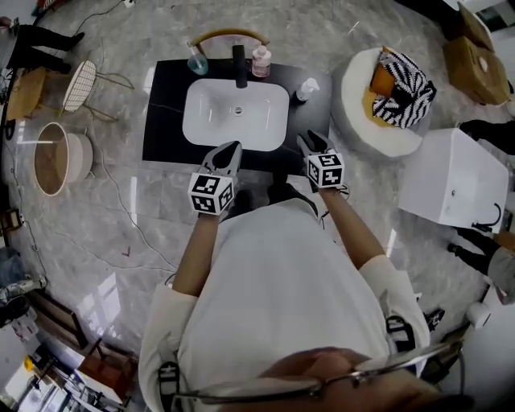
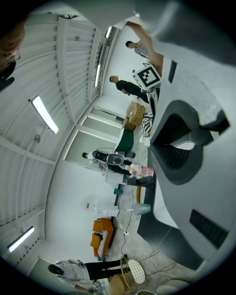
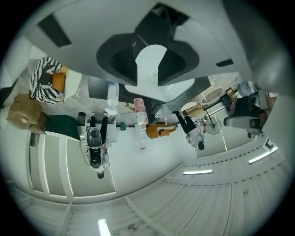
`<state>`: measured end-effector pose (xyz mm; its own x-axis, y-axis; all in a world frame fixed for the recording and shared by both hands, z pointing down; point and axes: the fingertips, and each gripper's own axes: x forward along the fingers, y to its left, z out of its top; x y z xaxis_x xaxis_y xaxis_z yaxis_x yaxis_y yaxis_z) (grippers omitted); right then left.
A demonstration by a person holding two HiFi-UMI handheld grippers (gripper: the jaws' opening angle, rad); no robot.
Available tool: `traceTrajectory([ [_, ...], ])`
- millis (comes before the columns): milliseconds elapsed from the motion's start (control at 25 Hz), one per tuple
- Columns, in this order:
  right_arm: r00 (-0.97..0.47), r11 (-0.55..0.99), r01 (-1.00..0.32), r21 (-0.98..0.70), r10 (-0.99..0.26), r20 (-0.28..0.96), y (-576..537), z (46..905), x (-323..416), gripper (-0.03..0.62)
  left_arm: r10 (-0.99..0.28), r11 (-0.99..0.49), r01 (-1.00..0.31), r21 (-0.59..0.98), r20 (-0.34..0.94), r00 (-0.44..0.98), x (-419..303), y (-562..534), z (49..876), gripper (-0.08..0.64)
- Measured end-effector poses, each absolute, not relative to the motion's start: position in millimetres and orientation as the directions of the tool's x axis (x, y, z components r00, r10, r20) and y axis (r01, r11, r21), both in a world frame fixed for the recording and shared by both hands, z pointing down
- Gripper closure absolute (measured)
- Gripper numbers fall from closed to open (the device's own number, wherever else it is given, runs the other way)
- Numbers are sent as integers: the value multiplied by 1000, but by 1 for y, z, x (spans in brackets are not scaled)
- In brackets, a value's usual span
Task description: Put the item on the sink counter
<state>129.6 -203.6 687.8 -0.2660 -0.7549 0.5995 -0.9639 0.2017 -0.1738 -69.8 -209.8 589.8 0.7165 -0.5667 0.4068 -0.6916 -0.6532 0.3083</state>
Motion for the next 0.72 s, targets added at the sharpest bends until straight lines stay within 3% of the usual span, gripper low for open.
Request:
traceTrajectory([
  [480,-105,55,-991,-119,-874,474,-134,608,93,520,-451,-752,-567,336,365,814,-109,-175,588,555],
  [720,-77,66,-997,-40,-886,458,-90,584,90,555,-385,-794,-493,356,334,861,-96,-158,584,555],
])
